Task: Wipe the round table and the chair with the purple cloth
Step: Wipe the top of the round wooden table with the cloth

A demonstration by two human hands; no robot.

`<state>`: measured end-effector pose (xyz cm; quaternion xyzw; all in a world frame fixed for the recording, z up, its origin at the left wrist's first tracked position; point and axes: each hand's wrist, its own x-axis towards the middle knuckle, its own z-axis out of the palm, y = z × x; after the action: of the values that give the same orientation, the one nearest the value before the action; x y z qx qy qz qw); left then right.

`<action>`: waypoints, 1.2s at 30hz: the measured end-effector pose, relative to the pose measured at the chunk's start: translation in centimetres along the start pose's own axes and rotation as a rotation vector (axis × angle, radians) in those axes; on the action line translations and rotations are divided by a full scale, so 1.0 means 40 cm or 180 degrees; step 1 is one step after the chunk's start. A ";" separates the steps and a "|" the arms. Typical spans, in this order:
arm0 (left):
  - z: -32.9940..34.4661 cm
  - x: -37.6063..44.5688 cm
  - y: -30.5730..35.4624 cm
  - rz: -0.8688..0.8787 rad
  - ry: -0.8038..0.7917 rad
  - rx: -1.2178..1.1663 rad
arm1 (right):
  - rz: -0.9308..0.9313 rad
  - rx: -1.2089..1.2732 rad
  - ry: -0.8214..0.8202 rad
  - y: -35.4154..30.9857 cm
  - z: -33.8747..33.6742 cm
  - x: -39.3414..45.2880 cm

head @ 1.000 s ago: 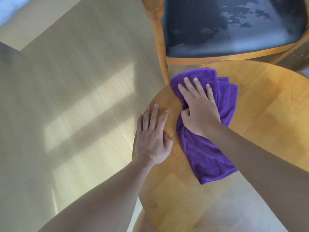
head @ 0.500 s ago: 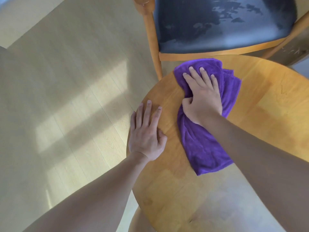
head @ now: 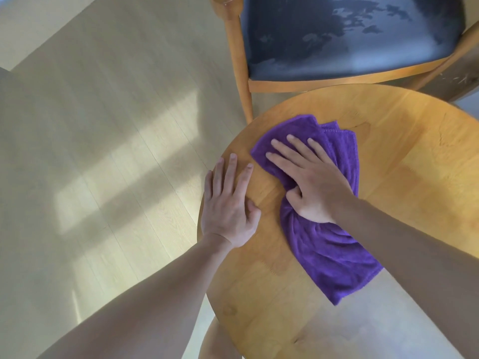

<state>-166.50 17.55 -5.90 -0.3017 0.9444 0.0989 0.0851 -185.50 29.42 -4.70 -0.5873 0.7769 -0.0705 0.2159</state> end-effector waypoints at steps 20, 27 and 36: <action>-0.003 -0.002 -0.002 0.0038 0.0069 0.0071 | -0.0341 -0.0151 -0.0343 -0.005 0.001 -0.035; -0.001 0.001 0.000 0.0014 0.0074 0.0102 | 0.0384 -0.0116 -0.0010 -0.029 -0.032 0.115; -0.005 0.001 0.004 0.0032 0.0106 0.0098 | 0.0219 -0.0089 -0.0052 -0.100 0.014 0.046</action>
<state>-166.63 17.60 -5.69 -0.2973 0.9486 0.0797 0.0735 -182.12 26.58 -4.22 -0.5637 0.7958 -0.0473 0.2163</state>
